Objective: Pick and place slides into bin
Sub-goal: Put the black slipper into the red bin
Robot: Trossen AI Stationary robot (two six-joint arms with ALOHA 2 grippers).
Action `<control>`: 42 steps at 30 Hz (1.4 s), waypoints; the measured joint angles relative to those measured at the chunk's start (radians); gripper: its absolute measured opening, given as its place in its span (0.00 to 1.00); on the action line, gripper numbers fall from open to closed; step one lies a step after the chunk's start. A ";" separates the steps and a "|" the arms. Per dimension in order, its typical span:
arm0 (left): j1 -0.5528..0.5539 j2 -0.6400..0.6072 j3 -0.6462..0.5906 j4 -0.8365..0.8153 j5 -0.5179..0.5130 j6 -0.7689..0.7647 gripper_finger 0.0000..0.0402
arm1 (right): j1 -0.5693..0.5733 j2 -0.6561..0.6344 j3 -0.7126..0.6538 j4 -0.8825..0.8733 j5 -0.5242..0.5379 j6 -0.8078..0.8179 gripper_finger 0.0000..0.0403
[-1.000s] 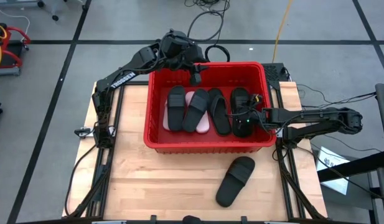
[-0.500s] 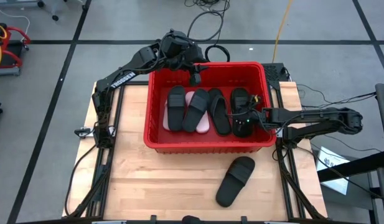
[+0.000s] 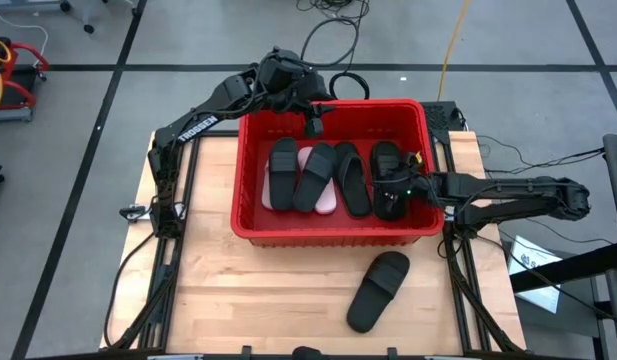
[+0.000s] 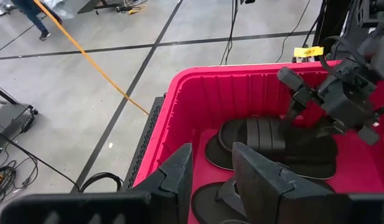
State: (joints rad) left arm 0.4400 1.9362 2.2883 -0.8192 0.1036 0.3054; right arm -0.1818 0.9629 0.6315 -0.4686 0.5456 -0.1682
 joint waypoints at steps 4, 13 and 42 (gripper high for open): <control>0.000 0.000 0.000 0.000 0.000 0.000 0.29 | 0.000 -0.027 0.000 -0.024 -0.104 0.003 0.42; 0.002 -0.001 0.000 0.000 0.000 0.000 0.29 | 0.001 -0.125 0.008 -0.011 -0.133 0.071 0.42; -0.038 -0.163 0.000 -0.173 0.001 -0.053 0.29 | 0.281 -0.382 0.182 -0.071 -0.965 0.529 0.04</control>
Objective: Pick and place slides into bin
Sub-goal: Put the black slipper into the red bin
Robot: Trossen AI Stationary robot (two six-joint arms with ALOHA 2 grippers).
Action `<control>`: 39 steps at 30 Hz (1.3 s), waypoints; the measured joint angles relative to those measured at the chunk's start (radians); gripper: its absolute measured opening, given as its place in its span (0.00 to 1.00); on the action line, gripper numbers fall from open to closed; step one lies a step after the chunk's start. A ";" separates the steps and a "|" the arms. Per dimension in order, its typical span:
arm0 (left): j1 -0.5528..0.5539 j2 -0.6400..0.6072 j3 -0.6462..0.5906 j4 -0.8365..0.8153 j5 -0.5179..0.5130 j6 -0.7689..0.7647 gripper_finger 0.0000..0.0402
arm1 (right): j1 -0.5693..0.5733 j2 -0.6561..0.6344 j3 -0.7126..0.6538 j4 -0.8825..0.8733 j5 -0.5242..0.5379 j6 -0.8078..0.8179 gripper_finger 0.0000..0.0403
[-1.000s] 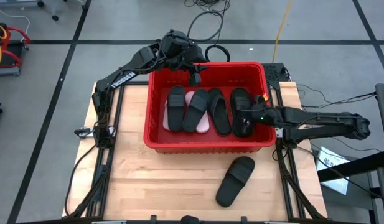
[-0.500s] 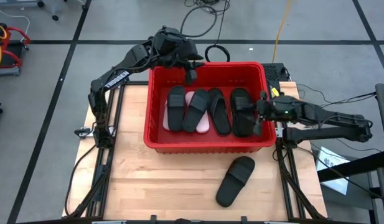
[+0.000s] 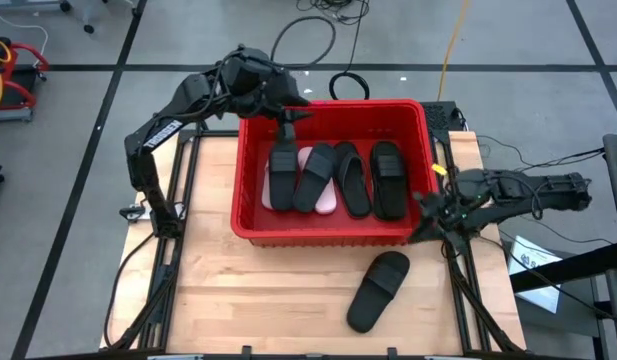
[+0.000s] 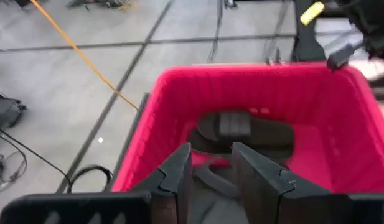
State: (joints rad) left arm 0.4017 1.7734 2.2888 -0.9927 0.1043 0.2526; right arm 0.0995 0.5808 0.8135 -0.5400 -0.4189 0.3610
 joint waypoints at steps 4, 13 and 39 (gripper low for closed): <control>-0.026 -0.019 0.000 -0.059 0.000 0.004 0.29 | 0.134 0.007 0.000 -0.014 0.003 0.151 0.02; -0.096 -0.058 0.000 -0.288 0.008 -0.004 0.29 | 0.477 0.092 0.000 -0.011 0.183 0.525 0.00; -0.382 -0.160 0.000 -0.338 0.002 -0.098 0.29 | 0.936 0.533 0.001 0.107 0.693 0.851 0.00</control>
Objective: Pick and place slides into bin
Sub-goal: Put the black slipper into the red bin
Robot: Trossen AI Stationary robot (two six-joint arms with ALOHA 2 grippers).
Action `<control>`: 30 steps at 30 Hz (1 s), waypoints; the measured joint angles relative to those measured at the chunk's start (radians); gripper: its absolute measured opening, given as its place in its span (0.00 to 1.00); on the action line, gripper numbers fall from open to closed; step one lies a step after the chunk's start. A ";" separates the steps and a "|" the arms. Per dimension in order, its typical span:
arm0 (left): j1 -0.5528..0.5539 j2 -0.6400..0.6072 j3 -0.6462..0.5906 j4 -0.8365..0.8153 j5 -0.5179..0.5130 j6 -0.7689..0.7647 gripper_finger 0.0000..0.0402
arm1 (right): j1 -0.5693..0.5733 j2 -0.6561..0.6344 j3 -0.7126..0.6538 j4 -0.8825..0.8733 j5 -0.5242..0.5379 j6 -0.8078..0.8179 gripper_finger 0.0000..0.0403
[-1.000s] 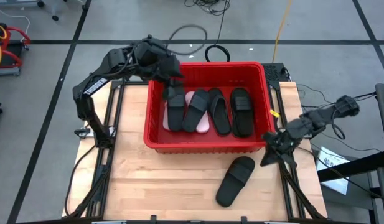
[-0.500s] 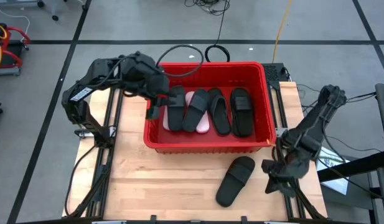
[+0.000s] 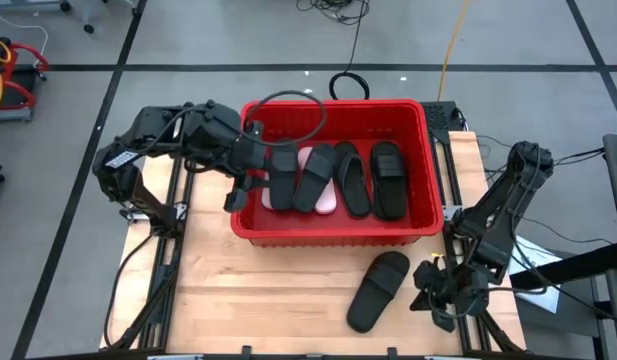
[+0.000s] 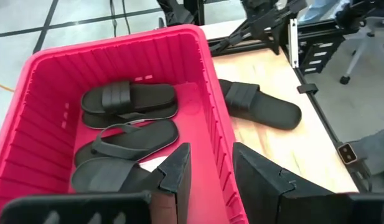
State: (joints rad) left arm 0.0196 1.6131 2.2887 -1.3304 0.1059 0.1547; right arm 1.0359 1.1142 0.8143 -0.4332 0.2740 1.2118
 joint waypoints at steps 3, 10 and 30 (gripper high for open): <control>-0.017 0.000 0.000 0.000 -0.002 -0.005 0.29 | 0.000 0.006 0.000 -0.015 0.015 0.025 0.00; -0.042 0.000 0.000 0.001 -0.003 -0.030 0.29 | -0.002 0.006 0.000 -0.155 0.014 0.051 0.06; -0.062 0.001 0.000 0.004 -0.005 -0.067 0.29 | -0.100 0.006 -0.193 -0.121 0.064 0.085 0.37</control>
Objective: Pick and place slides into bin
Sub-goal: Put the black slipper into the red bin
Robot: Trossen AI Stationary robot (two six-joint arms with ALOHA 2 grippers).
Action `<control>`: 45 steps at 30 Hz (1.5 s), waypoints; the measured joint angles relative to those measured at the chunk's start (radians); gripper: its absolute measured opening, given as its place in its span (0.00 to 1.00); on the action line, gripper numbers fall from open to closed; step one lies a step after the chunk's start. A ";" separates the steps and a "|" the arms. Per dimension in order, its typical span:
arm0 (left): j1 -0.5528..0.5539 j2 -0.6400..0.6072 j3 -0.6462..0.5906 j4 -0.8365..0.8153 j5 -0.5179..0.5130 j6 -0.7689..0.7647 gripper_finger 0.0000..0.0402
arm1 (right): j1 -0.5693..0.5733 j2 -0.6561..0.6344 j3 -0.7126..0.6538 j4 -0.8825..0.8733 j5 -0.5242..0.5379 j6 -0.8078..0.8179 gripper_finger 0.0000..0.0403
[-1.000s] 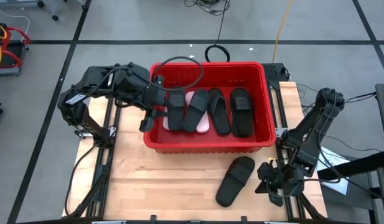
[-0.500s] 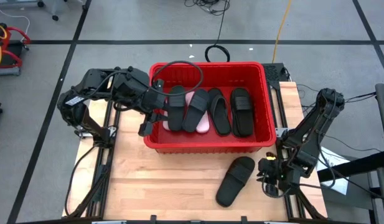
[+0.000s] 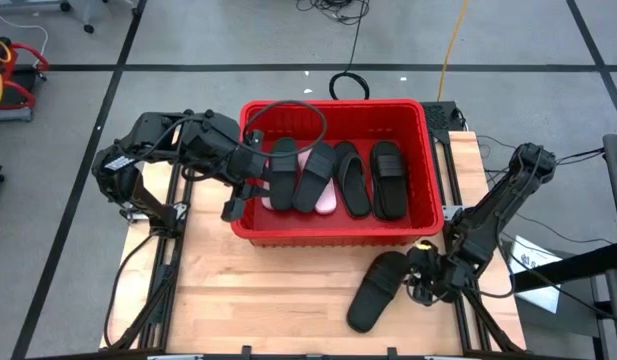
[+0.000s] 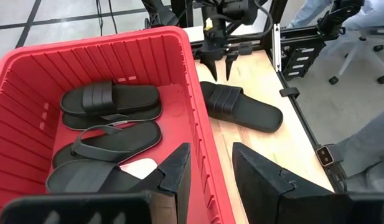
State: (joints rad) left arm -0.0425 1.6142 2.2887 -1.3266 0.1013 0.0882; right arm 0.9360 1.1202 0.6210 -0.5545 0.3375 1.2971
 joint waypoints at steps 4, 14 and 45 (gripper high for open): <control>0.000 0.000 0.000 0.000 0.000 -0.005 0.29 | -0.004 0.000 -0.051 0.055 -0.001 -0.009 0.37; 0.000 0.000 0.000 0.000 0.000 -0.008 0.29 | -0.008 0.000 -0.182 0.363 -0.001 -0.082 0.36; 0.001 0.000 0.000 0.000 0.001 -0.016 0.29 | -0.092 0.000 -0.412 0.920 -0.001 -0.115 0.02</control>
State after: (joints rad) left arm -0.0418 1.6142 2.2884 -1.3270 0.1020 0.0727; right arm 0.8442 1.1202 0.2092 0.3653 0.3361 1.1825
